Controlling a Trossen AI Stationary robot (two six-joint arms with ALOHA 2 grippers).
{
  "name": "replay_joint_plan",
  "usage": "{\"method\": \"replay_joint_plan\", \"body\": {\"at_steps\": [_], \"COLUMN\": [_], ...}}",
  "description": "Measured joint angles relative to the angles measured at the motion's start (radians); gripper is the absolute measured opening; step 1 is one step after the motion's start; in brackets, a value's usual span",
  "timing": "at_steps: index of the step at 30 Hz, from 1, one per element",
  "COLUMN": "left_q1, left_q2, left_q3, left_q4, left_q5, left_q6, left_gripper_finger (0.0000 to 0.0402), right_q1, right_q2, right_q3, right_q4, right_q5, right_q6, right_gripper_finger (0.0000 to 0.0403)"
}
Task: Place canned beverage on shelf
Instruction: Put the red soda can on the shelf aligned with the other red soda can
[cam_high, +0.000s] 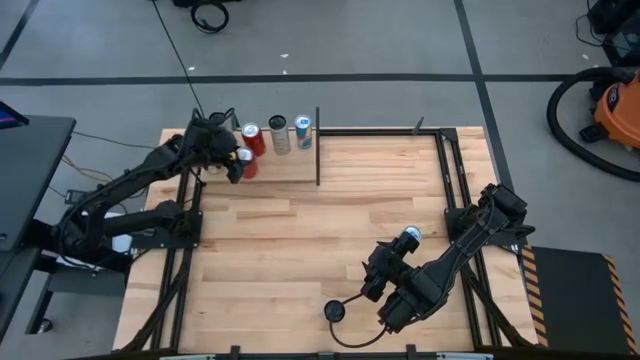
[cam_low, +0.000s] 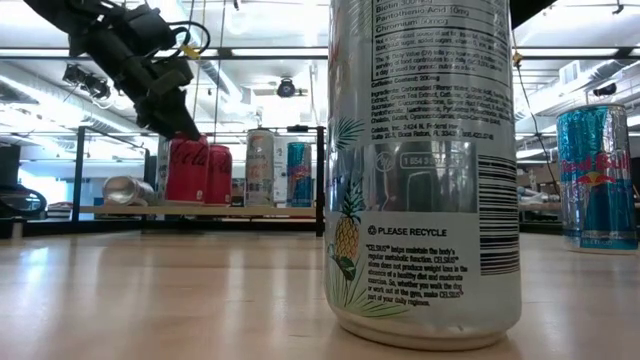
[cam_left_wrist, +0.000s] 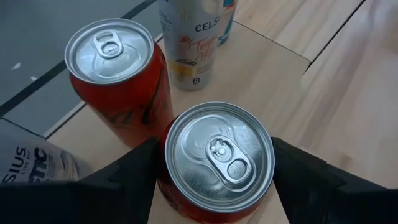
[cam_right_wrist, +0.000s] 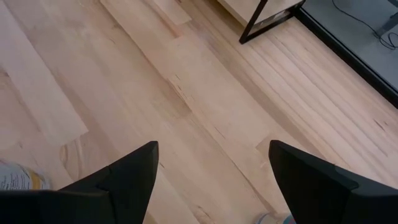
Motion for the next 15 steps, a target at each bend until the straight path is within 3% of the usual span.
{"method": "replay_joint_plan", "body": {"at_steps": [15], "left_q1": [-0.003], "left_q2": [0.069], "left_q3": [0.005], "left_q4": [0.058], "left_q5": [0.043], "left_q6": [-0.040], "left_gripper_finger": [0.0268], "right_q1": [0.000], "right_q2": [0.000], "right_q3": [0.000], "right_q4": [0.001], "right_q5": [0.003], "right_q6": [0.000], "right_gripper_finger": [0.0313]}}
